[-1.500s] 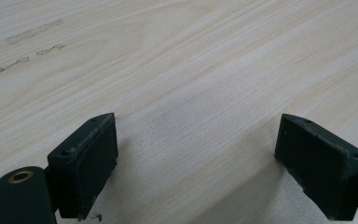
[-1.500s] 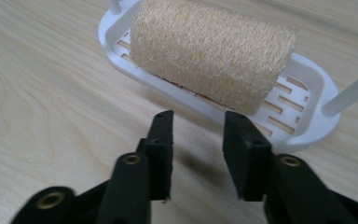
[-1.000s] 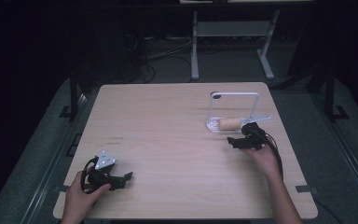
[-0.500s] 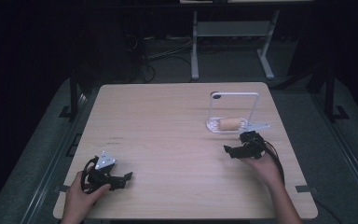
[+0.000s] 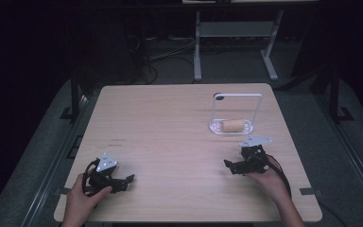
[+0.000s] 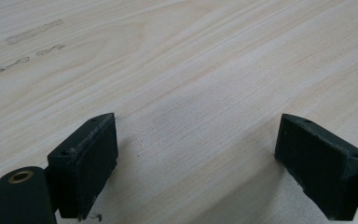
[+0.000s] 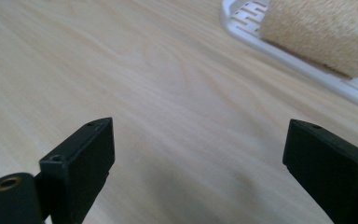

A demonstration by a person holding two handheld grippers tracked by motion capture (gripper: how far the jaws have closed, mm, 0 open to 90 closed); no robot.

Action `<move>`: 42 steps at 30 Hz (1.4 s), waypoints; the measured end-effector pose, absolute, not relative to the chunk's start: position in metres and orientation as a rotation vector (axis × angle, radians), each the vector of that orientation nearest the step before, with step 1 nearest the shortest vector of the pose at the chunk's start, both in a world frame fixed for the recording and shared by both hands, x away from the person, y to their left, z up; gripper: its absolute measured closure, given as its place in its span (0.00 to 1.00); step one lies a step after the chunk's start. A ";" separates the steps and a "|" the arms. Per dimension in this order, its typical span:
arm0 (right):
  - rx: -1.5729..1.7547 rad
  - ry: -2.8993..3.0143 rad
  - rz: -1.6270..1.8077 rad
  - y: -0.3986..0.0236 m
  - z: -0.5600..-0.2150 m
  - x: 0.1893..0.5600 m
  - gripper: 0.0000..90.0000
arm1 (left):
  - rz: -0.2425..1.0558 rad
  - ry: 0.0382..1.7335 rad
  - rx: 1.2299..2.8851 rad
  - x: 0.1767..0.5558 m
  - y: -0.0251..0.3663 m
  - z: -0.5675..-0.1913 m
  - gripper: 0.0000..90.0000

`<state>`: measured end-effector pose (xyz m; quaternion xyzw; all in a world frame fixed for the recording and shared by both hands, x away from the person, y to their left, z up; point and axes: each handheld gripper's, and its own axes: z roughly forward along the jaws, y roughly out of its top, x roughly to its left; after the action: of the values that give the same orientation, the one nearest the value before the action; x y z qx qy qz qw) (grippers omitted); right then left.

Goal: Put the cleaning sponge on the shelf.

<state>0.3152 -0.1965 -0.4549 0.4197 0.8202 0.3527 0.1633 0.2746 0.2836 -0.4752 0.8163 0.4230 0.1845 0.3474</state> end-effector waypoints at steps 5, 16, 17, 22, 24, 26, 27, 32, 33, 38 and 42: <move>1.184 2.363 1.020 -0.192 -0.459 0.305 0.10 | 0.478 1.097 2.117 0.275 0.284 -0.475 0.14; 1.140 2.406 1.003 -0.180 -0.471 0.288 0.10 | 0.479 1.096 2.118 0.275 0.284 -0.475 0.14; 1.143 2.410 1.002 -0.179 -0.472 0.286 0.10 | 0.478 1.097 2.118 0.275 0.284 -0.475 0.14; 1.126 2.423 0.995 -0.177 -0.477 0.279 0.09 | 0.479 1.096 2.118 0.275 0.284 -0.475 0.14; 1.113 2.430 1.001 -0.176 -0.479 0.277 0.09 | 0.479 1.097 2.118 0.275 0.284 -0.475 0.14; 1.114 2.427 1.007 -0.176 -0.479 0.276 0.09 | 0.478 1.097 2.117 0.275 0.284 -0.475 0.14; 1.111 2.427 1.010 -0.176 -0.479 0.275 0.09 | 0.479 1.097 2.117 0.275 0.284 -0.475 0.14; 1.104 2.413 1.033 -0.177 -0.481 0.273 0.09 | 0.479 1.097 2.118 0.275 0.284 -0.475 0.14; 1.104 2.411 1.032 -0.177 -0.481 0.273 0.09 | 0.479 1.096 2.119 0.275 0.284 -0.475 0.14; 1.103 2.414 1.034 -0.177 -0.482 0.273 0.09 | 0.479 1.096 2.118 0.275 0.284 -0.475 0.14; 1.102 2.413 1.034 -0.178 -0.482 0.273 0.09 | 0.479 1.097 2.118 0.275 0.284 -0.475 0.14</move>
<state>0.2728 -0.1775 -0.4815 0.3828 0.8385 0.3591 0.1467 0.2746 0.2837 -0.4751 0.8165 0.4228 0.1845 0.3472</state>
